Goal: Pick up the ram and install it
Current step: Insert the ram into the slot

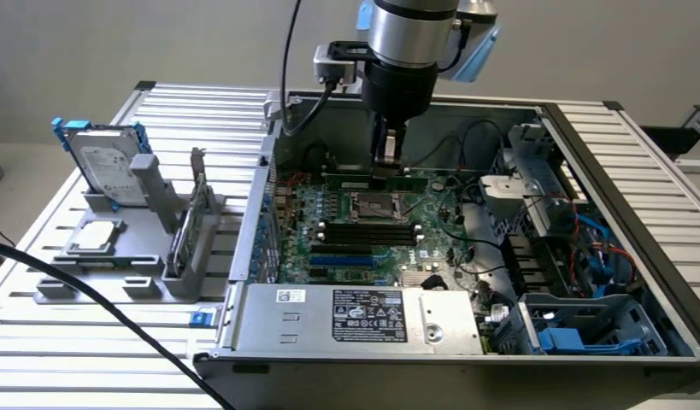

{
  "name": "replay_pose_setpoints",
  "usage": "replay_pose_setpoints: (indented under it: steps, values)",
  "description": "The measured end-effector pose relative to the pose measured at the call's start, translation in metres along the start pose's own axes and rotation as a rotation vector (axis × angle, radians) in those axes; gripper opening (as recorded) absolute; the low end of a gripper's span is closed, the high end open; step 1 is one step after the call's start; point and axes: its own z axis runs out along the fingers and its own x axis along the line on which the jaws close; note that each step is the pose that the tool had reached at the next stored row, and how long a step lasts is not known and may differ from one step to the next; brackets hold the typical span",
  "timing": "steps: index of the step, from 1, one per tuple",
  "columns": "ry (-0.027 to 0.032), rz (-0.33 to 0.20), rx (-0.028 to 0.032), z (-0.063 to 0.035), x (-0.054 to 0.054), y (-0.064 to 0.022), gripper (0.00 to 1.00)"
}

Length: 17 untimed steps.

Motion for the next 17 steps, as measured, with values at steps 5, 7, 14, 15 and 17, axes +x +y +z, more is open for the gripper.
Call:
replay_pose_setpoints:
  steps: [5, 7, 14, 15, 17]
  values:
    - [0.0, 0.0, 0.0, 0.0, 0.0, 0.0, 0.14]
    - [0.0, 0.0, 0.0, 0.0, 0.0, 0.0, 0.14]
    - [0.0, 0.0, 0.0, 0.0101, 0.002, -0.0004, 0.14]
    - [0.0, 0.0, 0.0, 0.0119, 0.003, -0.0005, 0.14]
    - [0.0001, 0.0, 0.0, 0.0155, 0.004, -0.0007, 0.14]
